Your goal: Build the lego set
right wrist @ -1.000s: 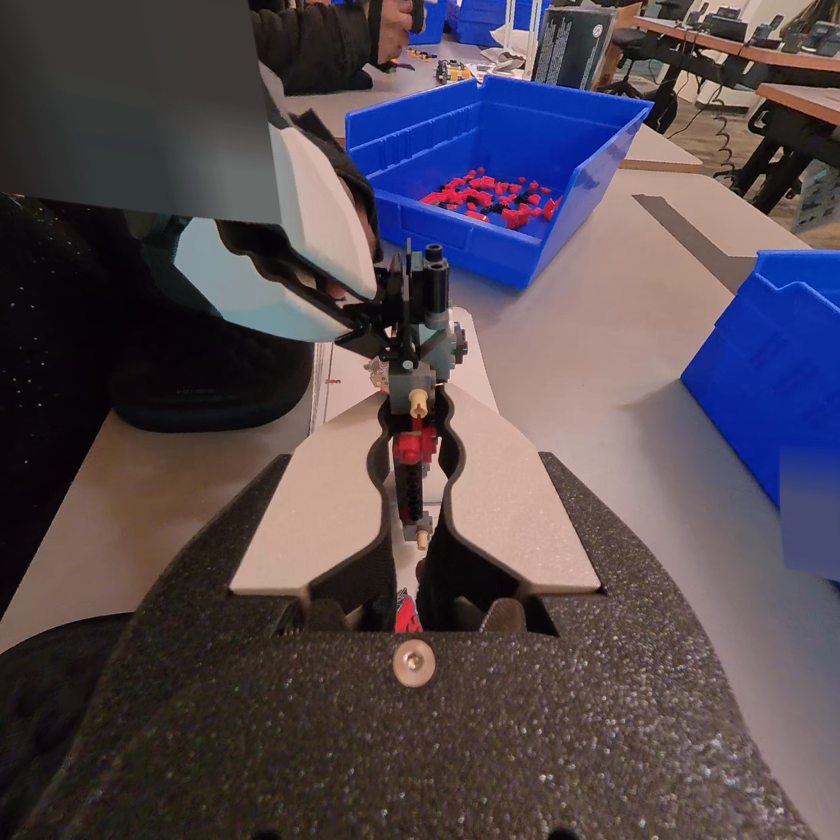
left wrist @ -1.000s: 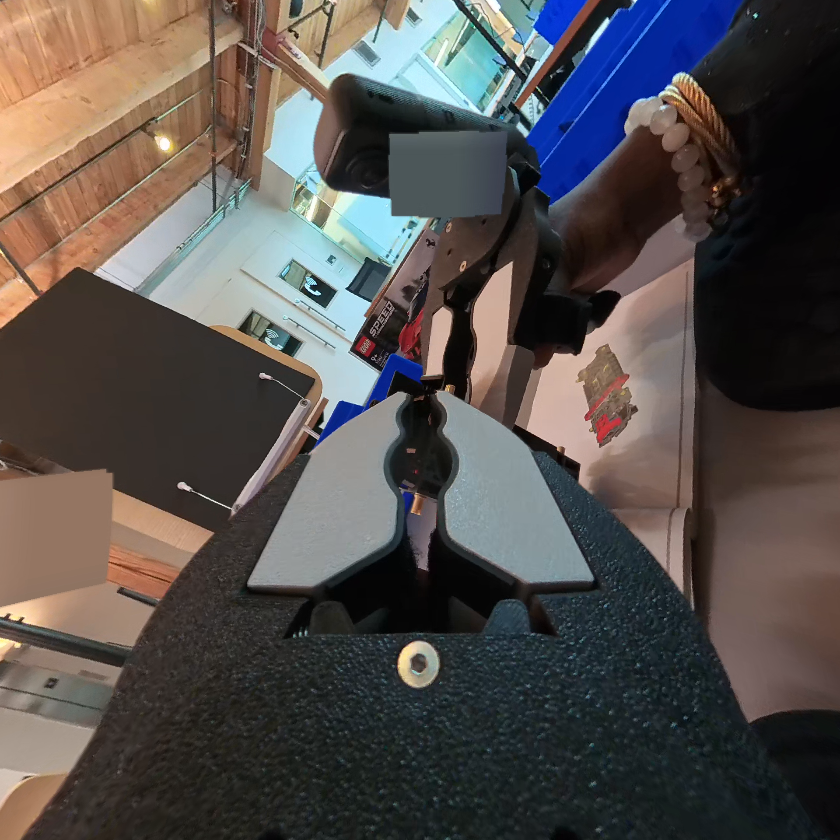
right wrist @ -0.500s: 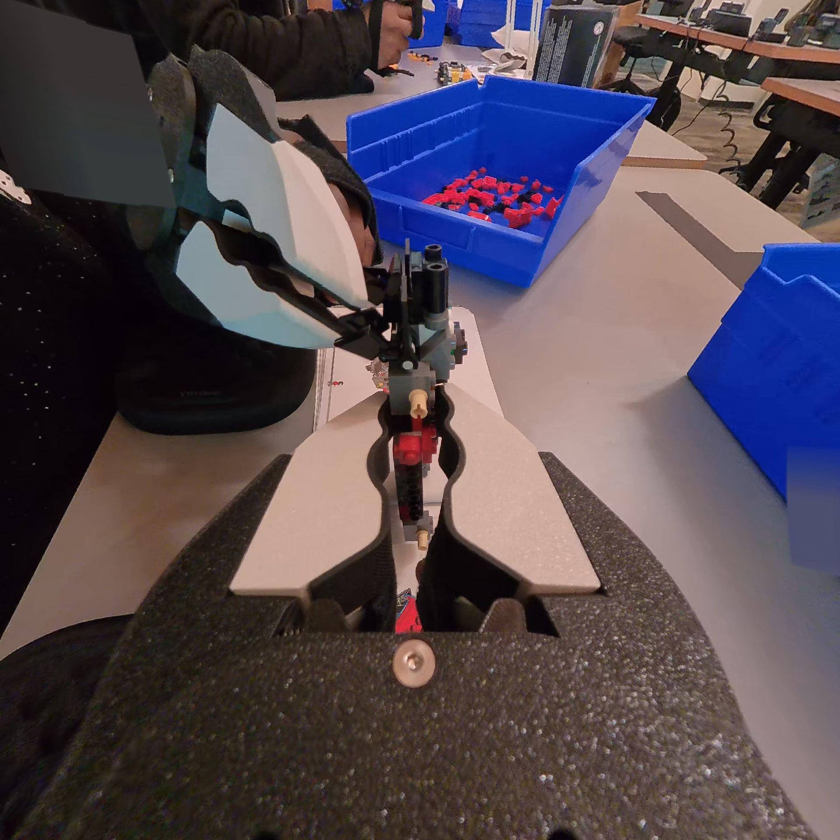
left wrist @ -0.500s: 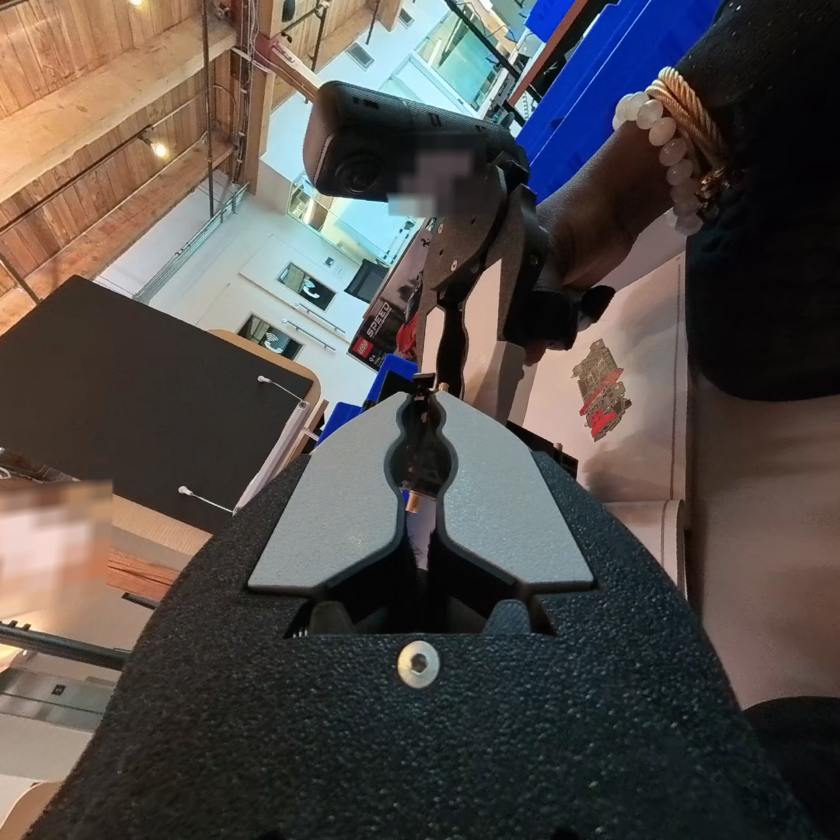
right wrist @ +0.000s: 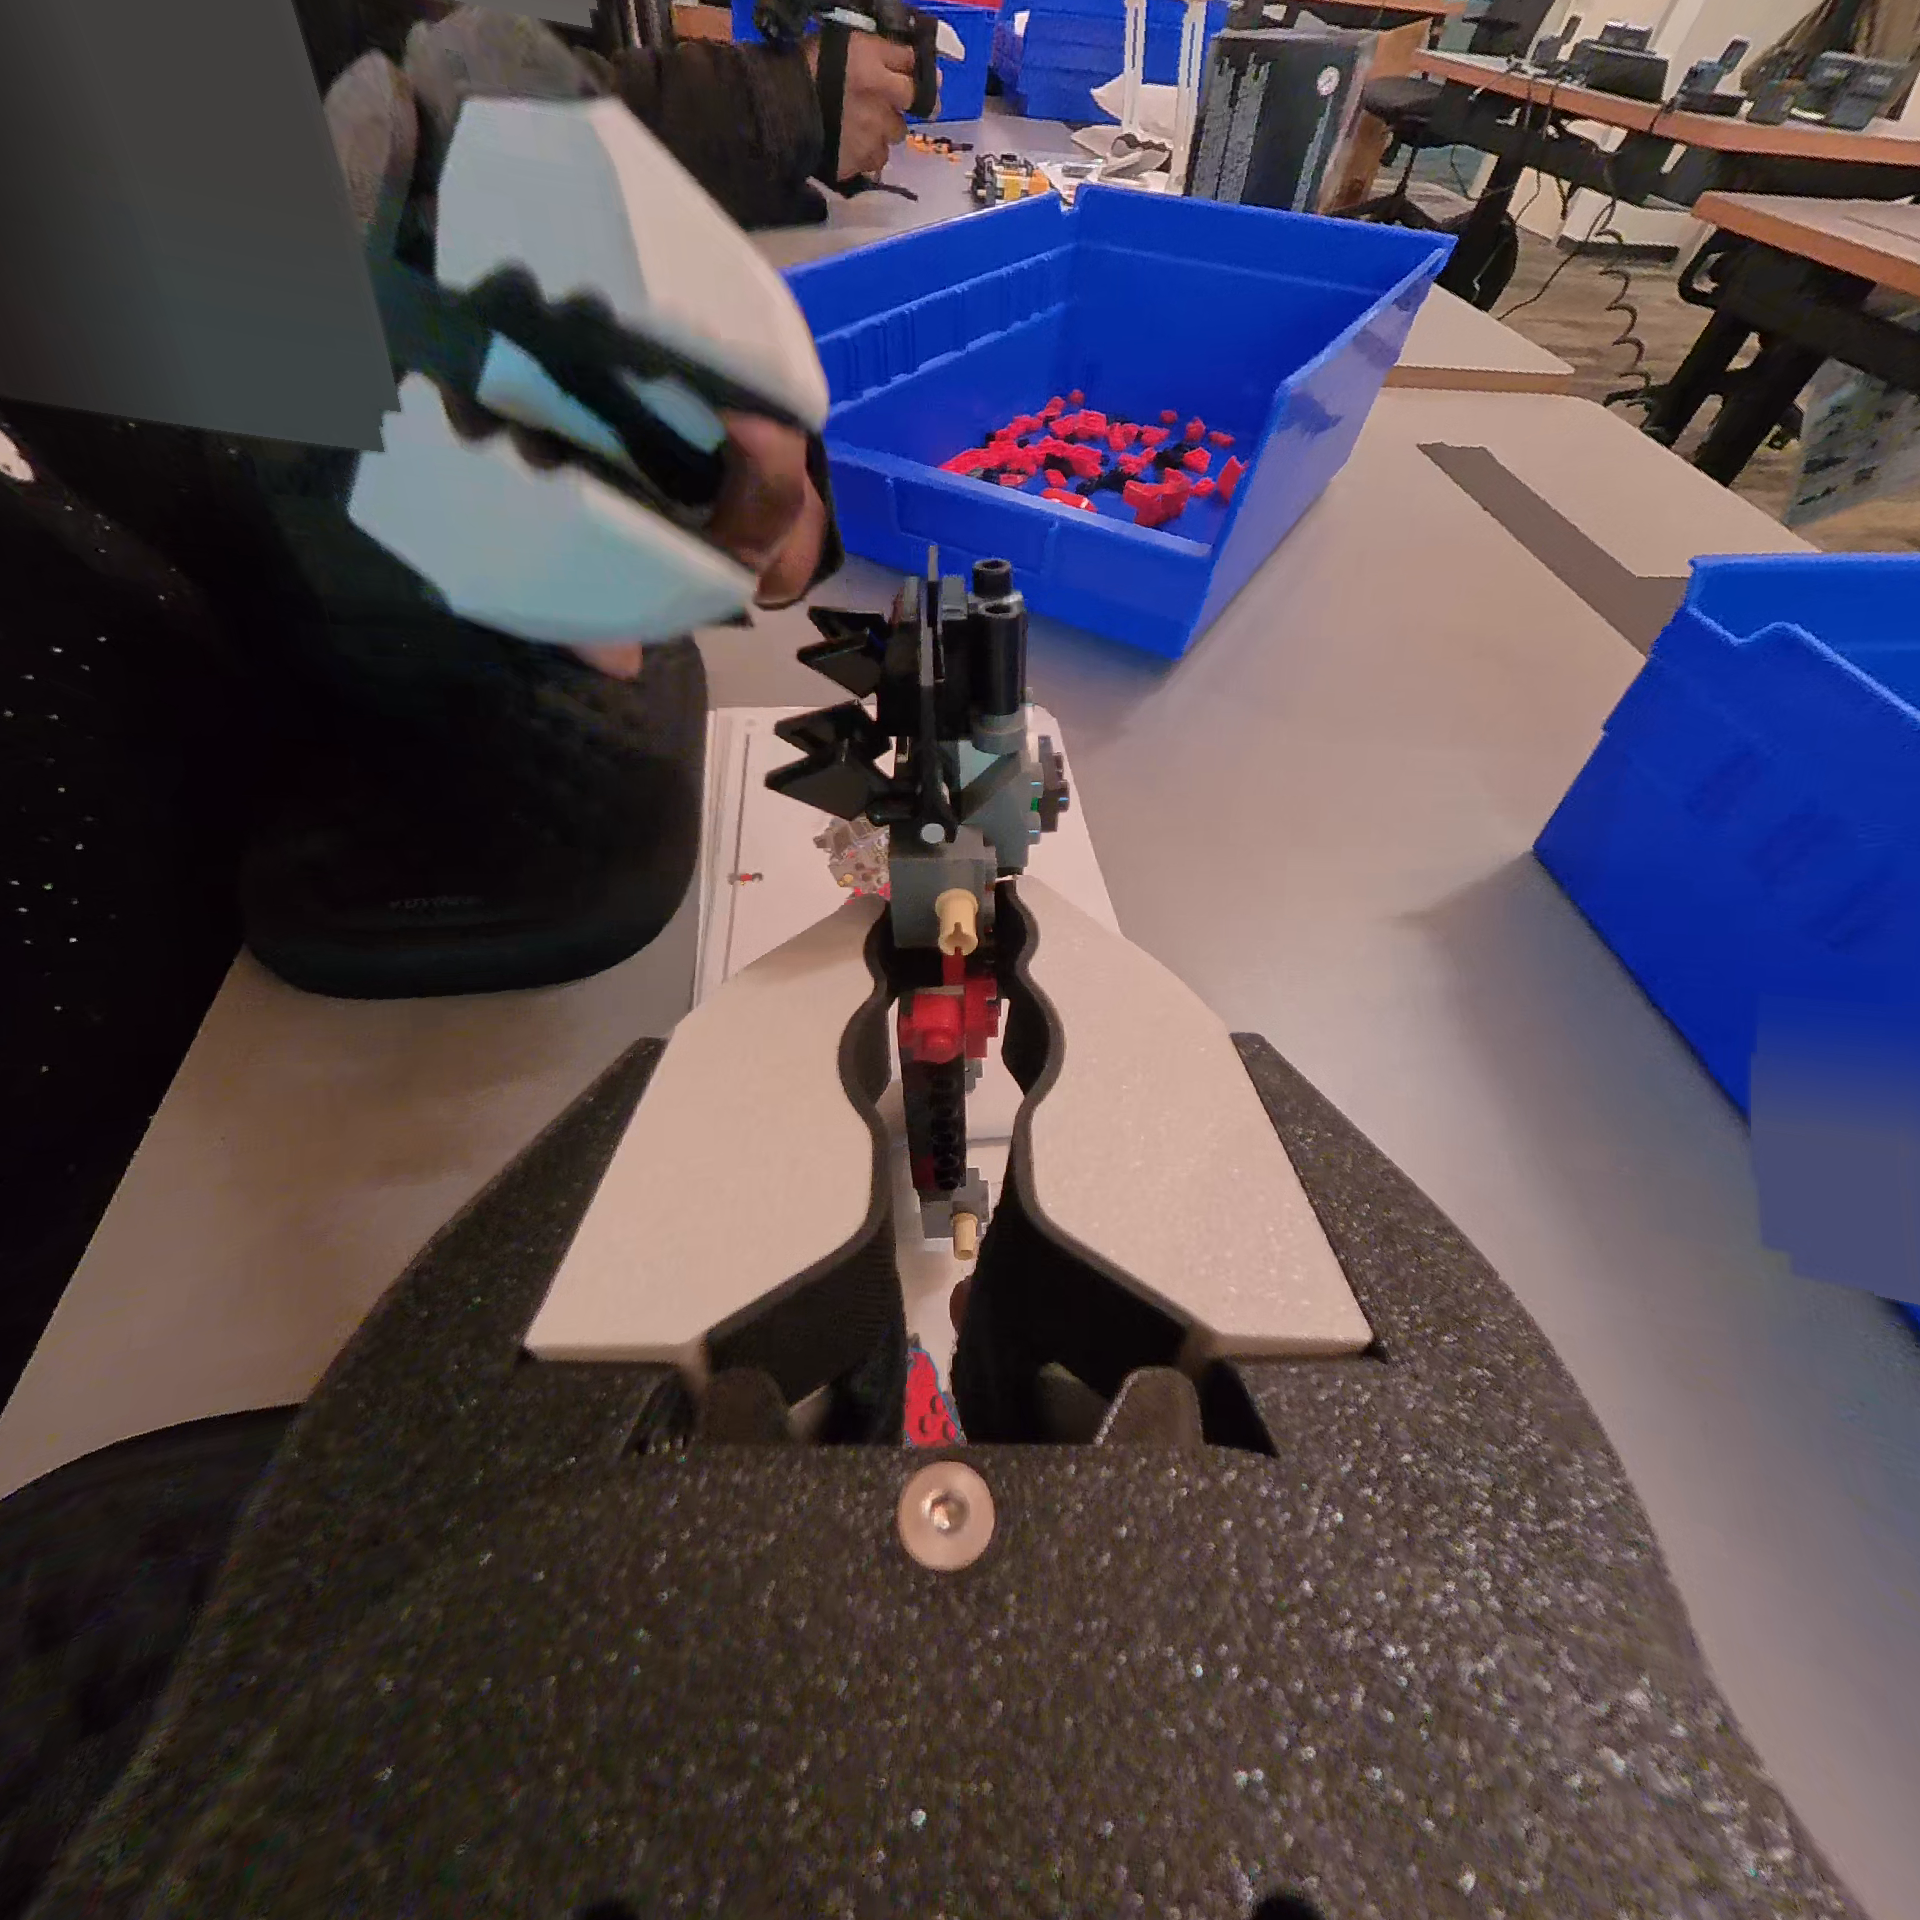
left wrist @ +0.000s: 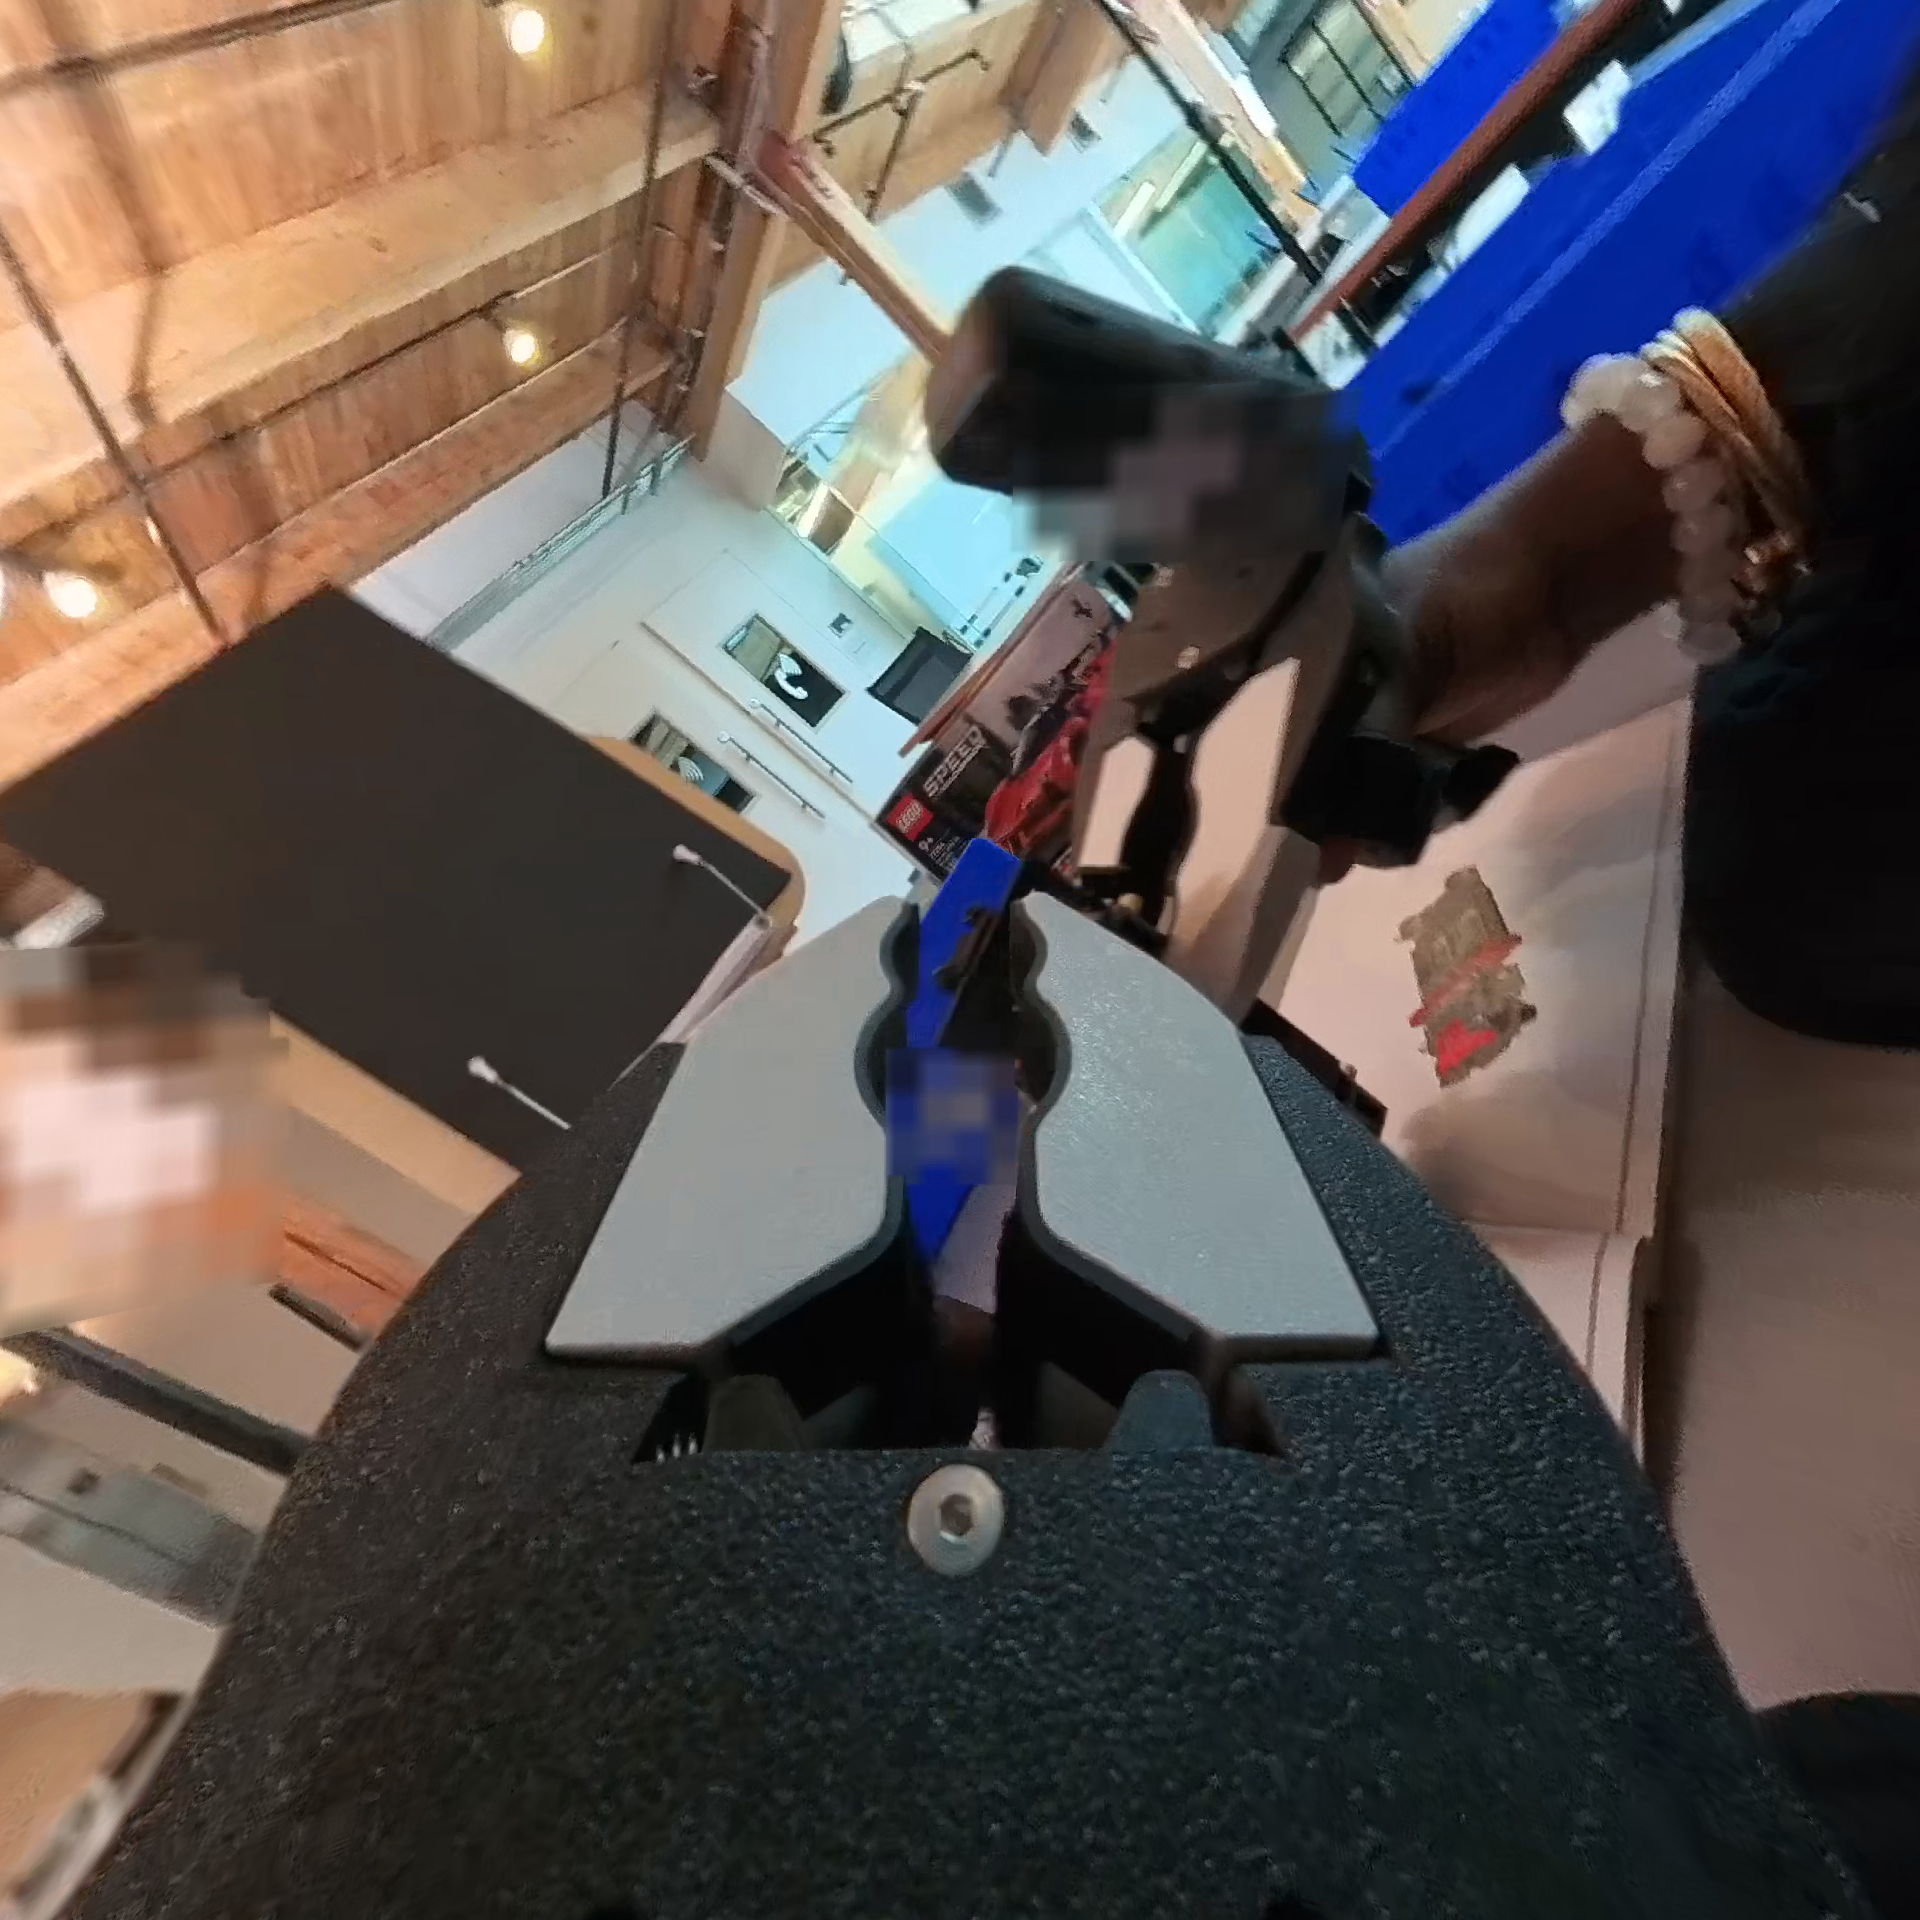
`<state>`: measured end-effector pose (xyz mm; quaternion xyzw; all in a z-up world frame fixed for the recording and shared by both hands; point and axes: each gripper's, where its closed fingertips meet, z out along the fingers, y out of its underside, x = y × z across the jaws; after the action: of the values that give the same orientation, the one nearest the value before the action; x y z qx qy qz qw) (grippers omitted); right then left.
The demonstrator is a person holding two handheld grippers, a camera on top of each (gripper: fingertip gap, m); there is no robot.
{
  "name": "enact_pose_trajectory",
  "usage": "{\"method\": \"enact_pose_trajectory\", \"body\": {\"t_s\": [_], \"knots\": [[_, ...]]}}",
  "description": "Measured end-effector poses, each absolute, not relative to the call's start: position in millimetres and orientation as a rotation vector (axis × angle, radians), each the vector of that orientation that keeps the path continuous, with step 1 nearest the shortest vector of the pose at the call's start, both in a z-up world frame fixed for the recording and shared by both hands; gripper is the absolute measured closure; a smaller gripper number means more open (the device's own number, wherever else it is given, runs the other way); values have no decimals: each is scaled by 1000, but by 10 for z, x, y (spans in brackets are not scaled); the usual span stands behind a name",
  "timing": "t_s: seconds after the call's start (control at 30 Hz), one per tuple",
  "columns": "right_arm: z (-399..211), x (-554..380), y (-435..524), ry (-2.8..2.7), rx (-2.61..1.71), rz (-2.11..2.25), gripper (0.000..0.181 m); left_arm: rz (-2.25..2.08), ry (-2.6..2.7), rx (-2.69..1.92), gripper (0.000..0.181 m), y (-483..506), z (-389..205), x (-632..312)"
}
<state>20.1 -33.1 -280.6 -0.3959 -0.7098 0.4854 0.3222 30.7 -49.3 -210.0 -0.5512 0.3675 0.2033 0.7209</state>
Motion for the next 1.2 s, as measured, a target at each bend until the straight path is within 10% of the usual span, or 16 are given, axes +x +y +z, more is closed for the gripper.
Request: {"method": "enact_pose_trajectory", "body": {"t_s": [0.63, 1.2], "knots": [[-2918, -72, 562, -1868, -526, 7, 164, 57, 360, -1823, 155, -830, -2718, -705], [-3284, -329, 960, -1910, -228, -167, 164, 35, 416, -1850, 156, -787, -2946, -590]]}}
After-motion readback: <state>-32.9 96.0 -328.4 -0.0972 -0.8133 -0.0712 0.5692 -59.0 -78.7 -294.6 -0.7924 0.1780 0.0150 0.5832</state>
